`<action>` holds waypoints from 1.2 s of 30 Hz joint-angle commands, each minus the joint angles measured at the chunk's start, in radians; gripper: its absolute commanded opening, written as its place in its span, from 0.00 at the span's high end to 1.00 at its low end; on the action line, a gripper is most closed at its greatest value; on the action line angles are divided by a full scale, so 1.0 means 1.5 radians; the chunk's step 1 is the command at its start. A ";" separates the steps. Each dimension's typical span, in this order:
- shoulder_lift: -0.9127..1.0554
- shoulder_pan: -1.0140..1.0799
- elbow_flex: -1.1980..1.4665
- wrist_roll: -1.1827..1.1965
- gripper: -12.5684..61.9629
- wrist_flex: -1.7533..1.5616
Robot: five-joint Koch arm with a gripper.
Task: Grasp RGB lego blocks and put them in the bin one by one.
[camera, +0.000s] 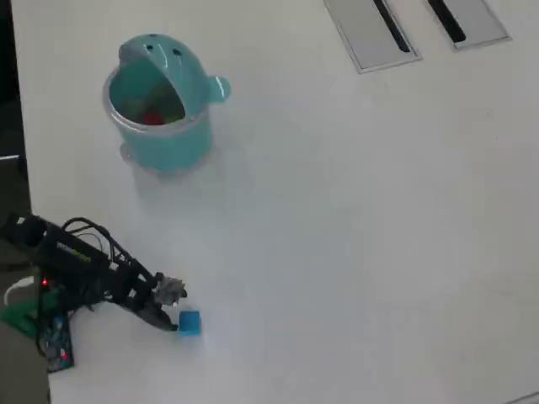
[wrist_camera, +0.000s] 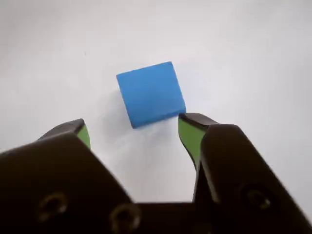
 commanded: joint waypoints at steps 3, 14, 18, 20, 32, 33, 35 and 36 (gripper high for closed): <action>-0.042 0.008 -0.026 -0.010 0.39 -0.077; -0.176 0.050 -0.105 -0.047 0.39 -0.161; -0.230 0.054 -0.127 -0.046 0.39 -0.196; -0.242 0.054 -0.127 -0.046 0.39 -0.195; -0.259 0.030 -0.114 0.028 0.39 -0.198; -0.256 0.027 -0.114 0.052 0.39 -0.198; -0.254 0.022 -0.114 0.069 0.42 -0.198; -0.254 0.021 -0.112 0.079 0.45 -0.198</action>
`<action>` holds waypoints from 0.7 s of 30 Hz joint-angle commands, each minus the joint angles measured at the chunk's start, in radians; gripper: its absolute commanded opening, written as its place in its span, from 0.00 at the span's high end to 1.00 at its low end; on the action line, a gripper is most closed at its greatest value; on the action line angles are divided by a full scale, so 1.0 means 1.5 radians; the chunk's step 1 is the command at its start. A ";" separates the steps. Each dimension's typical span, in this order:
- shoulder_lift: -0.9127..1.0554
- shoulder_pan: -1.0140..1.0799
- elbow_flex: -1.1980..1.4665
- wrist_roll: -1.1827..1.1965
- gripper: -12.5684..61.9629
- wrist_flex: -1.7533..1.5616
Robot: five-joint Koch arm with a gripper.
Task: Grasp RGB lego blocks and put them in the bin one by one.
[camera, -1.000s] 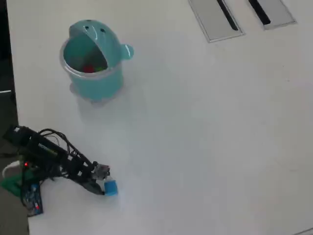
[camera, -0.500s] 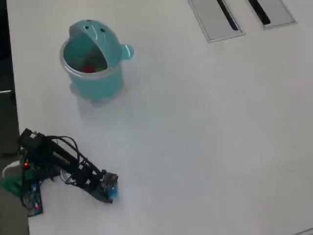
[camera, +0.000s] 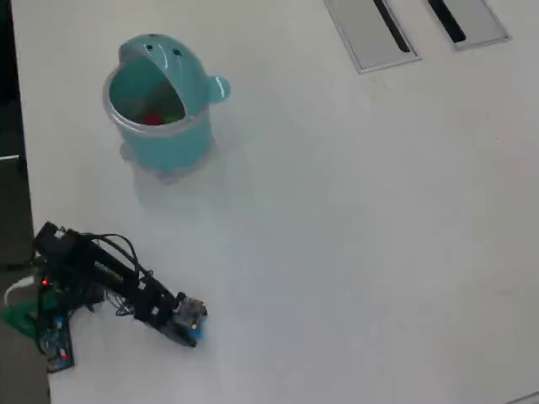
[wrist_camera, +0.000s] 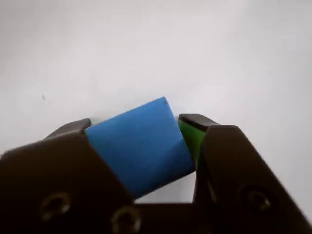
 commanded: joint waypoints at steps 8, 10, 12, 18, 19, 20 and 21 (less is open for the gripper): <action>0.009 -0.019 -0.006 0.048 0.57 -0.065; 0.018 -0.031 -0.007 0.048 0.59 -0.067; 0.030 -0.042 -0.008 0.050 0.59 -0.071; 0.088 -0.087 0.006 0.084 0.59 -0.071; 0.103 -0.095 0.011 0.086 0.59 -0.071; 0.118 -0.105 0.017 0.091 0.59 -0.071; 0.132 -0.116 0.025 0.100 0.59 -0.071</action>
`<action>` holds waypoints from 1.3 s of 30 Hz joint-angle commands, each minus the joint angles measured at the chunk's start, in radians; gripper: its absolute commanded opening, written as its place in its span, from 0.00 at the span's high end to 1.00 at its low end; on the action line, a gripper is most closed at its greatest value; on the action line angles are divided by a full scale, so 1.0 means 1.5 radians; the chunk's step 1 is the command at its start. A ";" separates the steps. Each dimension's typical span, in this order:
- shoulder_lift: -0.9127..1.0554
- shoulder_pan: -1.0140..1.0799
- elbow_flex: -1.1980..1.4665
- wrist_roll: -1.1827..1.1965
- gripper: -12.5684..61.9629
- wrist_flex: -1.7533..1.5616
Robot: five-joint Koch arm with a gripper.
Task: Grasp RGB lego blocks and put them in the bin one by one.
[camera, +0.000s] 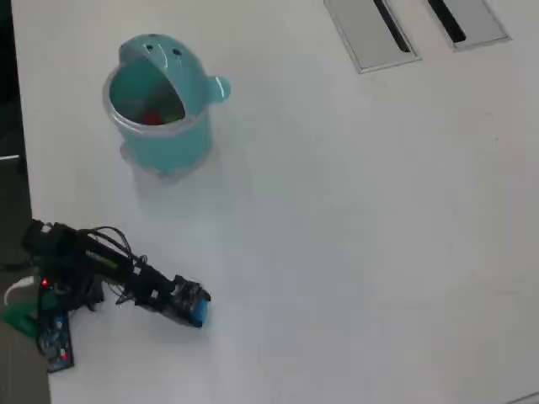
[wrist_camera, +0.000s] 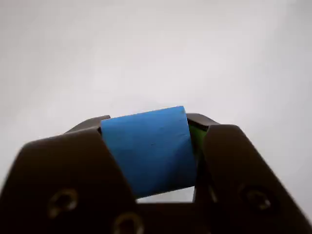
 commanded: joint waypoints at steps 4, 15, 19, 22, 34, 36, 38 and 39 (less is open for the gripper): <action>0.117 -0.061 0.003 0.039 0.60 -0.029; 0.297 -0.222 0.044 0.135 0.60 -0.021; 0.366 -0.306 0.062 0.165 0.60 -0.017; 0.409 -0.366 0.064 0.187 0.67 -0.010; 0.424 -0.547 0.010 0.186 0.67 -0.013; 0.424 -0.598 -0.014 0.184 0.67 -0.014; 0.424 -0.635 -0.033 0.176 0.67 -0.013; 0.424 -0.654 -0.043 0.172 0.67 -0.009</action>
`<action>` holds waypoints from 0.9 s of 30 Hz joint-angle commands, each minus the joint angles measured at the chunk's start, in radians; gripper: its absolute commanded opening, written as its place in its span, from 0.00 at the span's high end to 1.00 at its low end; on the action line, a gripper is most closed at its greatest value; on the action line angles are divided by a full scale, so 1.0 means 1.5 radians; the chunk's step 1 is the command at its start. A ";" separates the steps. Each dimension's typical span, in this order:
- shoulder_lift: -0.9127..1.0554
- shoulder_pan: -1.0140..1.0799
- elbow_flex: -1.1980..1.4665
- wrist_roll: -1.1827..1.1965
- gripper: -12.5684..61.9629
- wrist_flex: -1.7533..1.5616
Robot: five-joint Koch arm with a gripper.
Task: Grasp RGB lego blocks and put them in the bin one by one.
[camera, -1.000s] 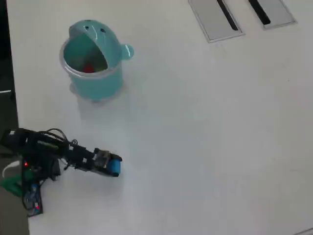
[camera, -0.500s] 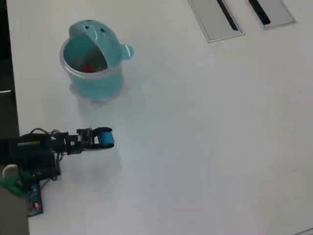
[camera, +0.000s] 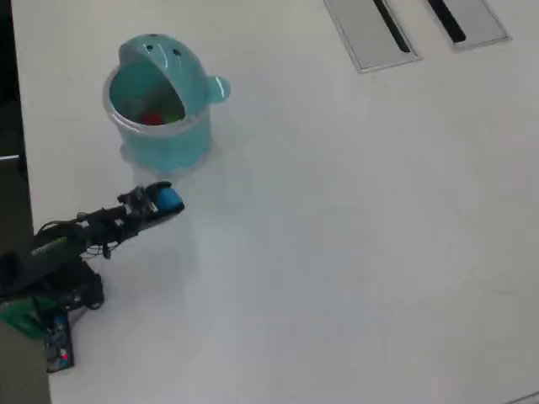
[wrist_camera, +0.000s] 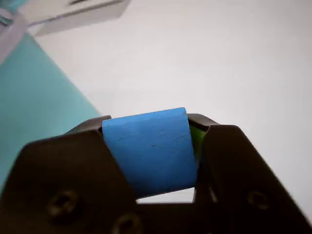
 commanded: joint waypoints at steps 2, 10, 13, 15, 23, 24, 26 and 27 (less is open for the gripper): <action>0.042 -0.048 -0.098 -0.010 0.67 -0.009; 0.011 -0.153 -0.250 -0.013 0.68 0.046; -0.025 -0.217 -0.334 -0.035 0.68 0.098; -0.043 -0.238 -0.360 -0.039 0.68 0.101; -0.218 -0.342 -0.527 -0.093 0.68 0.100; -0.238 -0.348 -0.543 -0.094 0.68 0.098; -0.268 -0.353 -0.562 -0.094 0.68 0.088; -0.277 -0.353 -0.569 -0.094 0.68 0.082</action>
